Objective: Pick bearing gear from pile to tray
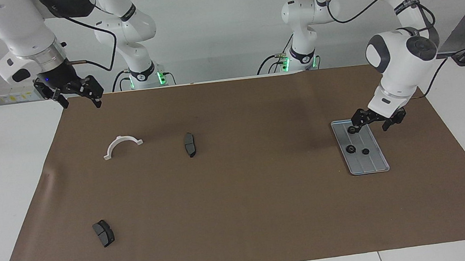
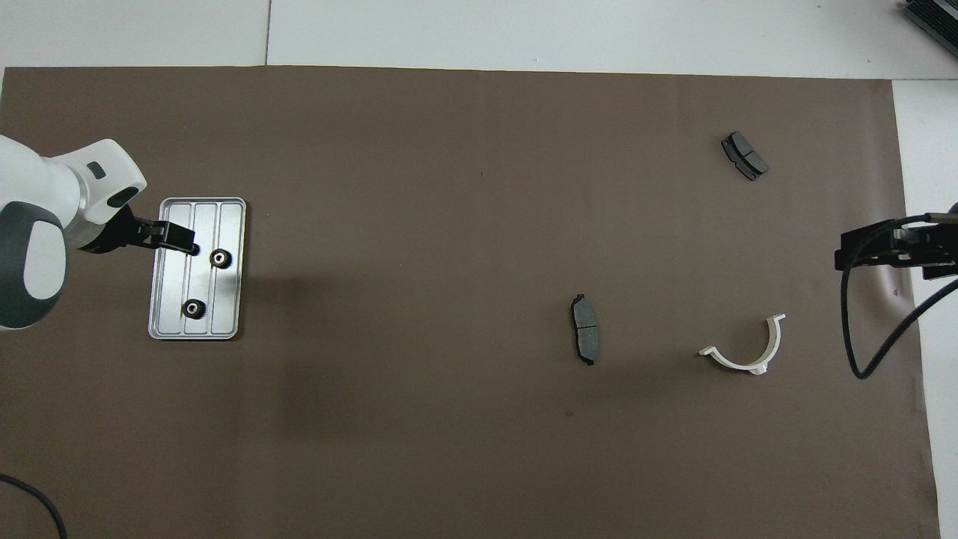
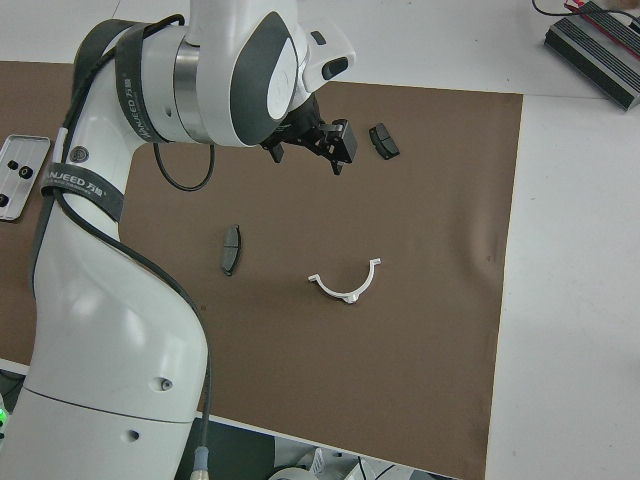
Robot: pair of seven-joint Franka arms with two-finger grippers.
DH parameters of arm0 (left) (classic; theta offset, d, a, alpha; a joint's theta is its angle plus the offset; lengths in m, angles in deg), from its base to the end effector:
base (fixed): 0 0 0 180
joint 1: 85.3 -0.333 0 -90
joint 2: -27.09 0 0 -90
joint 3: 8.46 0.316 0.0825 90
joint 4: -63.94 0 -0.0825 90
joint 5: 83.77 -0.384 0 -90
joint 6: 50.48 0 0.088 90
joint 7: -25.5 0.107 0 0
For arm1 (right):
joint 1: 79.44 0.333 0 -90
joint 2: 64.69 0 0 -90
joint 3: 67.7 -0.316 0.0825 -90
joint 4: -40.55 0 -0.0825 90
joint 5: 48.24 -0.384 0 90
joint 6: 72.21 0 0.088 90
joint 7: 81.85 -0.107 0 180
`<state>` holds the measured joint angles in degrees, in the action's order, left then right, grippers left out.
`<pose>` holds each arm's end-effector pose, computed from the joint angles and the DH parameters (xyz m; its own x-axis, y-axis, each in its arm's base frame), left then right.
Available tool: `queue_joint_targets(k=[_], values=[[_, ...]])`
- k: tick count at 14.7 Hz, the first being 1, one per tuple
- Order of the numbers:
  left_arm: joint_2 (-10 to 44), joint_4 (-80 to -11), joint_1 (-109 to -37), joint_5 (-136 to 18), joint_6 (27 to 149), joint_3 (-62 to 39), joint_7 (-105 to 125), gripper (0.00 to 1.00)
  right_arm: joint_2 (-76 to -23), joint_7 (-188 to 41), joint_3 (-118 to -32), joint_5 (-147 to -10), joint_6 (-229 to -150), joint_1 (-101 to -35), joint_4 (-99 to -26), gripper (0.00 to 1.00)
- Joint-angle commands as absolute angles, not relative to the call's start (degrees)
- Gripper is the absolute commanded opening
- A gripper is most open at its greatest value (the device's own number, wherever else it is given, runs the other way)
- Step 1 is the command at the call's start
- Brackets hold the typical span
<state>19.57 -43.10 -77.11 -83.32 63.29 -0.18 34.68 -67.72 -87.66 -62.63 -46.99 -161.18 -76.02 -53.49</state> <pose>0.5931 -0.0024 0.4435 0.9877 -0.1558 -0.0141 -0.1560 -0.9877 -0.0096 0.5349 -0.0190 0.6185 0.9909 -0.1299 -0.0339 -0.1293 -0.9914 0.0207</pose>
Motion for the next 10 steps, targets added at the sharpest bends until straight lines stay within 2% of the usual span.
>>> queue_joint_targets(k=[1,6,8,10], values=[[20.0,-37.7,-76.6,-82.4,53.9,0.2,31.9,1.0,-68.4,-86.3,-62.6,-47.6,-161.4,-76.2,-54.0,1.0],[28.0,-35.6,-77.6,-81.8,41.7,-0.9,30.3,1.0,-68.4,-86.3,-62.6,-47.6,-161.4,-76.2,-54.0,1.0],[28.4,-34.0,-77.7,-81.5,40.2,-0.9,30.2,1.0,-68.4,-86.3,-62.6,-47.6,-161.4,-76.2,-54.0,1.0],[27.0,-28.7,-78.7,-81.5,35.8,-0.8,30.2,1.0,-68.4,-86.3,-62.6,-47.6,-161.4,-76.2,-54.0,1.0]])
